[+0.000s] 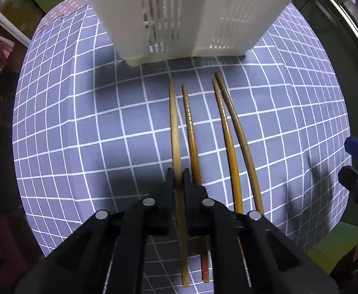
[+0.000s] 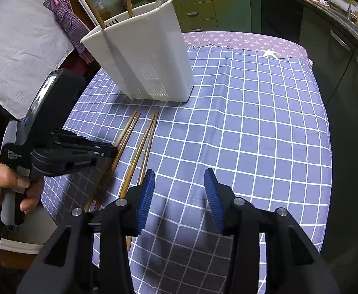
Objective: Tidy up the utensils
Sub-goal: 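Lower the left gripper onto a chopstick on the cloth and close on it, then grasp another chopstick with the right gripper while the left holds its chopstick upright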
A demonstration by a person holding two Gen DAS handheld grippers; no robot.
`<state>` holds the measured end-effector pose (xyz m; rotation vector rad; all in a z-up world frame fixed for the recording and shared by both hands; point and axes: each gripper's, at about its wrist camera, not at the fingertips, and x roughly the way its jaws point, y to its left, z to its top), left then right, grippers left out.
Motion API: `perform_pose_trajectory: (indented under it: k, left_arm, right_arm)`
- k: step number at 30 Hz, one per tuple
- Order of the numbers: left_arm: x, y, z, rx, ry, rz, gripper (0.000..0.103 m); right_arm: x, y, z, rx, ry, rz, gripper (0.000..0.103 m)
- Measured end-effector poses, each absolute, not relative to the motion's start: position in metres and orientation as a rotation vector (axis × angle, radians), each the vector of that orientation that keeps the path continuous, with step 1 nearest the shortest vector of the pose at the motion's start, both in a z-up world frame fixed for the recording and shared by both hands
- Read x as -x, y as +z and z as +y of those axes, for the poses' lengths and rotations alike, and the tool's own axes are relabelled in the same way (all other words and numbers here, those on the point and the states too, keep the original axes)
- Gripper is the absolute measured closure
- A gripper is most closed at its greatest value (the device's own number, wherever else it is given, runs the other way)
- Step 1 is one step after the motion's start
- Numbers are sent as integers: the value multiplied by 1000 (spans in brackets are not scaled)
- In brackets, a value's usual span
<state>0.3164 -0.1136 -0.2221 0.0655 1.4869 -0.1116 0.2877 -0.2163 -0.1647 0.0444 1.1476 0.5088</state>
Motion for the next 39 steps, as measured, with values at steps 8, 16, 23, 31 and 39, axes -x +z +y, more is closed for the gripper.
perform_pose_trajectory:
  k: [8, 16, 23, 31, 39]
  left_arm:
    - [-296, -170, -92, -37, -145, 1317, 96]
    - [-235, -103, -55, -26, -165, 1037, 96]
    - [-196, -80, -43, -49, -145, 857, 96]
    - [-185, -81, -40, -48, -168, 830, 96]
    - [-185, -83, -40, -59, -184, 823, 96]
  right_arm:
    - [-290, -167, -212, -21, 502, 1176, 61]
    - [-311, -180, -193, 6, 509, 1272, 61]
    - [-323, -192, -148, 73, 546, 1358, 65]
    - [-334, -214, -109, 178, 504, 1434, 81]
    - [-336, -226, -86, 271, 464, 1459, 87]
